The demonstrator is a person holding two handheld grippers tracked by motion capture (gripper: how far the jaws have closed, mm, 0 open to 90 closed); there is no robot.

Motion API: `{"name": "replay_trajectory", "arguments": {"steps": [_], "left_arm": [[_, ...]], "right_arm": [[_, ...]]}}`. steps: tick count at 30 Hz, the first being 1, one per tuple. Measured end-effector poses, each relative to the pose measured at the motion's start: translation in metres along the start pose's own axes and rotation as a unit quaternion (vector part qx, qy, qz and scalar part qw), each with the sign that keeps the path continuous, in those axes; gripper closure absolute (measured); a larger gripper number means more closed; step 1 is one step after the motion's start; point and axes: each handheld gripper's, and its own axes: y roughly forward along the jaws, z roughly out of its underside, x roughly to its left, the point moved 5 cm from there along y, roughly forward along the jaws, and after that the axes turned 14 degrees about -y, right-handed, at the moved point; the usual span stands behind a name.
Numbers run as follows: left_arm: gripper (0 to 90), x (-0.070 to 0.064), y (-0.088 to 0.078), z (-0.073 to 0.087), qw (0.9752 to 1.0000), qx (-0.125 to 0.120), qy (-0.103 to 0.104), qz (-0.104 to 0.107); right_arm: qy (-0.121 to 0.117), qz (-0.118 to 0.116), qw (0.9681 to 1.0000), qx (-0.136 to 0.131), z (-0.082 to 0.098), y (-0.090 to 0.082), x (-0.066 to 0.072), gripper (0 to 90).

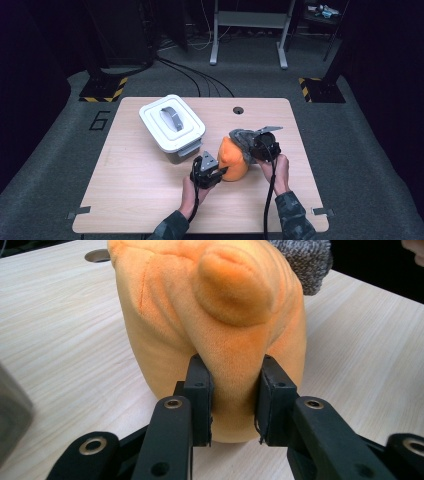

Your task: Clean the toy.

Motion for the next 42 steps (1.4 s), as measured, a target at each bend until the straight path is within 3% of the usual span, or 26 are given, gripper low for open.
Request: {"name": "replay_trajectory", "arguments": {"steps": [3, 5, 8, 14, 16, 18, 19, 21, 26, 30, 34, 37, 39, 40, 42], "left_arm": [[65.4, 0.002, -0.004, 0.002, 1.0, 0.008, 0.0, -0.006], [55.3, 0.004, -0.009, -0.002, 0.9997, 0.019, 0.006, -0.014], [42.6, 0.001, -0.021, -0.008, 0.9994, 0.003, 0.011, -0.032], [26.1, -0.005, -0.033, -0.038, 0.9991, -0.017, 0.01, -0.037], [22.8, -0.009, -0.029, -0.046, 0.999, -0.008, 0.019, -0.039], [20.8, -0.011, -0.014, -0.049, 0.9971, 0.037, 0.045, -0.048], [20.4, -0.011, -0.009, -0.048, 0.9965, 0.047, 0.049, -0.049], [20.9, -0.011, 0.003, -0.041, 0.9951, 0.073, 0.047, -0.048], [43.3, -0.016, 0.007, -0.035, 0.9933, 0.072, 0.072, -0.054], [53.0, -0.015, 0.006, -0.031, 0.994, 0.067, 0.071, -0.05], [56.0, -0.012, 0.001, -0.028, 0.9951, 0.063, 0.061, -0.044], [56.1, -0.009, -0.003, -0.025, 0.9961, 0.056, 0.052, -0.044], [56.1, -0.007, -0.007, -0.019, 0.9974, 0.043, 0.038, -0.044], [56.2, -0.006, -0.008, -0.018, 0.9975, 0.042, 0.037, -0.043], [56.1, -0.005, -0.011, -0.017, 0.9975, 0.042, 0.038, -0.044]], "right_arm": [[-0.007, -0.007, 0.9999, -0.011, 0.001, 0.0, 0.009, 73.7], [-0.006, -0.008, 0.9999, -0.009, 0.001, -0.001, 0.013, 73.7], [-0.011, -0.008, 0.9998, -0.016, 0.003, -0.004, 0.017, 73.8], [-0.014, -0.011, 0.9996, -0.021, 0.005, -0.008, 0.024, 73.8], [-0.014, -0.009, 0.9995, -0.027, 0.005, -0.01, 0.026, 73.8], [-0.015, -0.014, 0.9994, -0.029, 0.006, -0.011, 0.028, 73.8], [-0.017, -0.016, 0.9992, -0.031, 0.007, -0.013, 0.028, 73.9], [-0.01, -0.016, 0.9994, -0.03, 0.008, -0.013, 0.028, 73.9], [-0.013, -0.009, 0.9994, -0.03, 0.014, -0.018, 0.02, 73.9], [-0.009, 0.012, 0.9993, -0.034, 0.016, -0.031, 0.009, 73.8], [0.01, 0.033, 0.9989, -0.032, 0.026, -0.039, -0.012, 73.8], [0.013, 0.057, 0.9983, -0.007, 0.034, -0.039, -0.027, 73.7], [0.031, 0.061, 0.9976, 0.0, 0.042, -0.037, -0.036, 73.6], [0.046, 0.065, 0.9967, 0.016, 0.051, -0.032, -0.046, 73.4], [0.051, 0.067, 0.9961, 0.026, 0.054, -0.028, -0.051, 73.2]]}}
